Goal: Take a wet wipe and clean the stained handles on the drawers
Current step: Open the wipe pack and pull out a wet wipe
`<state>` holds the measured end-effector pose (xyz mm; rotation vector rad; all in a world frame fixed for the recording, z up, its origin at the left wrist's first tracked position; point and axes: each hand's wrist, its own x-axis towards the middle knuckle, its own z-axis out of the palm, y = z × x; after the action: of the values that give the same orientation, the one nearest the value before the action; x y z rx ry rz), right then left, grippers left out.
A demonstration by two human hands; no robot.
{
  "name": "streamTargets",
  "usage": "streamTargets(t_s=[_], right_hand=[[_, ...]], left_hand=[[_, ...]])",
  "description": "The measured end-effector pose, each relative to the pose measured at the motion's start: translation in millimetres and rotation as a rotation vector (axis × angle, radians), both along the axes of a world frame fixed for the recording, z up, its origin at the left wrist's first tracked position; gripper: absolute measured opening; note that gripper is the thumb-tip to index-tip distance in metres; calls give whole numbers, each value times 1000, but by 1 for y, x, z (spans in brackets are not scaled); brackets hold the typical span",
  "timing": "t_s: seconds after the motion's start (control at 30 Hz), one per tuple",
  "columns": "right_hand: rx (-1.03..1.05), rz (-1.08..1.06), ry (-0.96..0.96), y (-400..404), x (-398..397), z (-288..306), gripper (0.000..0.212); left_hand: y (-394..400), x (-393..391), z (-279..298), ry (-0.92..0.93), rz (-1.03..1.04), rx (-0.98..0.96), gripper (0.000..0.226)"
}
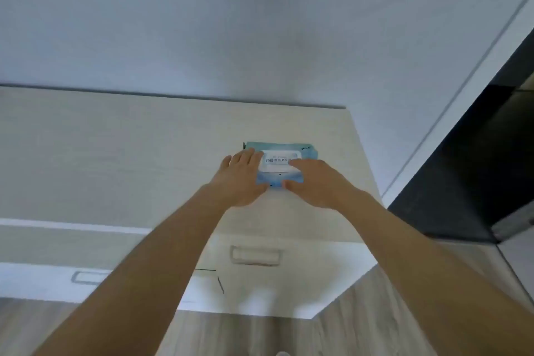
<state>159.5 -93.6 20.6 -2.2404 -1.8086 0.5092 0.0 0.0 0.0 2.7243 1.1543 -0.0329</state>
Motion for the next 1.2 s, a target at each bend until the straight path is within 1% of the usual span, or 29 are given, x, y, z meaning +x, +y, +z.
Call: streamTargets(t_s=[0.1,0.23,0.37,0.47,0.57,0.63,0.7,0.8,0.93,0.97,1.03,1.1,1.13,1.2], right_hand=[[63,62,-22,18,11,-14,55],[107,81,-48,30,22,-36,58],[231,58,34,25,22,-53,54],[317,45,48,12,15,-62,52],[379,55,34,4,12,-64,47],[413,46,47,6,13,-61,43],[415,52,69,12,14,-58,42],[411,76,91,20,14,-55,43],[502,149,-11,20,13,-50,29],[516,149,-5,21,13,-48,26],[510,67,110,28,13,-40,20],[518,-39,270,41,16,-34,19],[531,-79,319,48,17,-31,20],[552,-140,307,60,18,-29,23]], left_hand=[[12,13,-14,10,11,-31,74],[20,16,-36,-10,-12,-39,71],[14,5,-49,-82,-5,9,70],[1,-6,-50,-73,-18,38,68],[-1,-14,-47,-74,-35,102,71],[7,-15,-41,-127,-51,128,69],[16,-13,-40,-171,-61,87,62],[19,-10,-46,-176,-76,35,65],[16,-10,-52,-179,-40,49,75],[15,-10,-53,-188,-28,46,75],[13,-10,-53,-225,-11,16,72],[11,-10,-51,-287,-4,-14,73],[12,-9,-49,-313,-17,-8,76],[19,-8,-43,-333,-80,51,81]])
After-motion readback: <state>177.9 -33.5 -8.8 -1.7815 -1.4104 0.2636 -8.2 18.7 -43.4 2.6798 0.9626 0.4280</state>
